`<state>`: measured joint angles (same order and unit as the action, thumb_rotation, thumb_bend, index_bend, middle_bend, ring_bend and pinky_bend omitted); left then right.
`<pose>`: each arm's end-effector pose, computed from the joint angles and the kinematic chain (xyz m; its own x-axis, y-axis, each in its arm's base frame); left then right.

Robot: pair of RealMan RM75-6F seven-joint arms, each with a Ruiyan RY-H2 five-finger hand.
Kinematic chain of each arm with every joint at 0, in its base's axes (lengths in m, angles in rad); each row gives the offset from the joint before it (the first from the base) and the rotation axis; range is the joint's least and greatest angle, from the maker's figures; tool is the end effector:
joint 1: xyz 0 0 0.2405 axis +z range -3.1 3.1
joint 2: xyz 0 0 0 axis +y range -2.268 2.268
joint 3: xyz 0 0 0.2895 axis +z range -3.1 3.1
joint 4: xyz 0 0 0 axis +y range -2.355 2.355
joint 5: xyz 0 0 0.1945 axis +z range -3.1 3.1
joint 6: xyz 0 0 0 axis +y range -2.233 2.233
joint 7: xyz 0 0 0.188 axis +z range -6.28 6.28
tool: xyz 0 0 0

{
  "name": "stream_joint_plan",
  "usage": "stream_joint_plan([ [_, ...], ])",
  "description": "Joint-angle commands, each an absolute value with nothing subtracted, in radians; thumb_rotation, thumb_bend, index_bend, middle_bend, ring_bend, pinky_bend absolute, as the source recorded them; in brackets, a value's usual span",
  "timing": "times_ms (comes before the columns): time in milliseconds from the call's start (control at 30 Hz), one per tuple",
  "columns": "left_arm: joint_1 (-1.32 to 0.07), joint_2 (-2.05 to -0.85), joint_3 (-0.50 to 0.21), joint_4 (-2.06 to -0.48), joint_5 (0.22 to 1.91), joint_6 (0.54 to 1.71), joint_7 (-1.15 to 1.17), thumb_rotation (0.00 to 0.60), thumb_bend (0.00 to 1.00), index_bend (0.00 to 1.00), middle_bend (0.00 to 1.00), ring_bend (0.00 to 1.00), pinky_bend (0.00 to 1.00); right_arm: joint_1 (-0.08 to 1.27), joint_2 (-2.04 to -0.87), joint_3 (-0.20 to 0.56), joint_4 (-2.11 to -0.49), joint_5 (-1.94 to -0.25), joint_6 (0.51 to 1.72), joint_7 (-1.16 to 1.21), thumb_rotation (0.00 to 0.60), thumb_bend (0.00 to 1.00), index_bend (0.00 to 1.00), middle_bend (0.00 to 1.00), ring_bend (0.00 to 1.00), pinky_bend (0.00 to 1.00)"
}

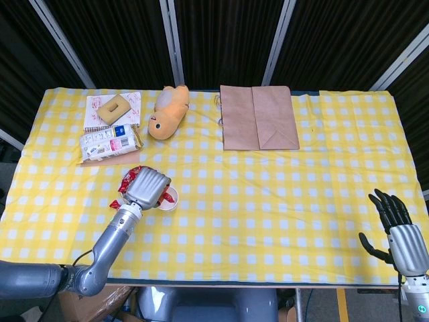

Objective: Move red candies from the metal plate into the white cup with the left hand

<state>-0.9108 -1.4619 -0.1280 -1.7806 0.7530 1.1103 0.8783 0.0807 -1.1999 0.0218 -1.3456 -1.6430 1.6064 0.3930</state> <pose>-0.1128 0.3937 0.0000 0.6944 0.1972 0.6920 0.6987 -0.4144 -0.5831 -0.3459 -0.2200 0.1863 0.1973 0.0427 0.9794 -0.9659 -0.1623 0.2017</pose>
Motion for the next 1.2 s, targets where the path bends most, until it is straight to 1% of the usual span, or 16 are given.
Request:
stream_joint_plan([
  [33, -0.913, -1.464, -0.124, -1.785, 0.760, 1.110, 0.875, 0.600, 0.40, 0.60, 0.62, 0.98, 0.93, 0.080, -1.200, 0.022, -1.346, -1.642, 1.606, 0.393, 0.600, 0.42, 0.00, 0.00, 0.00, 0.00],
  [167, -0.915, -1.465, -0.118, -1.785, 0.766, 1.112, 0.869, 0.600, 0.34, 0.57, 0.59, 0.98, 0.93, 0.081, -1.200, 0.022, -1.347, -1.642, 1.606, 0.394, 0.600, 0.42, 0.00, 0.00, 0.00, 0.00],
  [267, -0.916, -1.467, -0.115, -1.784, 0.765, 1.112, 0.865, 0.600, 0.32, 0.56, 0.58, 0.98, 0.92, 0.080, -1.200, 0.023, -1.347, -1.642, 1.607, 0.394, 0.600, 0.42, 0.00, 0.00, 0.00, 0.00],
  [600, -0.916, -1.456, -0.111, -1.788, 0.763, 1.119, 0.852, 0.600, 0.30, 0.52, 0.55, 0.98, 0.93, 0.080, -1.199, 0.023, -1.346, -1.641, 1.607, 0.395, 0.600, 0.42, 0.00, 0.00, 0.00, 0.00],
  [700, -0.913, -1.451, -0.115, -1.789, 0.769, 1.125, 0.840, 0.600, 0.30, 0.49, 0.52, 0.98, 0.93, 0.080, -1.199, 0.023, -1.346, -1.642, 1.607, 0.394, 0.600, 0.42, 0.00, 0.00, 0.00, 0.00],
  [833, -0.910, -1.446, -0.116, -1.790, 0.783, 1.128, 0.823, 0.600, 0.30, 0.44, 0.45, 0.98, 0.93, 0.080, -1.200, 0.022, -1.346, -1.642, 1.607, 0.394, 0.600, 0.42, 0.00, 0.00, 0.00, 0.00],
  [1000, -0.906, -1.451, -0.116, -1.785, 0.807, 1.129, 0.800, 0.600, 0.30, 0.42, 0.39, 0.98, 0.93, 0.080, -1.199, 0.022, -1.346, -1.642, 1.608, 0.393, 0.600, 0.42, 0.00, 0.00, 0.00, 0.00],
  [1200, -0.897, -1.454, -0.116, -1.774, 0.834, 1.137, 0.775, 0.600, 0.30, 0.37, 0.34, 0.98, 0.93, 0.080, -1.199, 0.022, -1.346, -1.643, 1.607, 0.394, 0.600, 0.42, 0.00, 0.00, 0.00, 0.00],
])
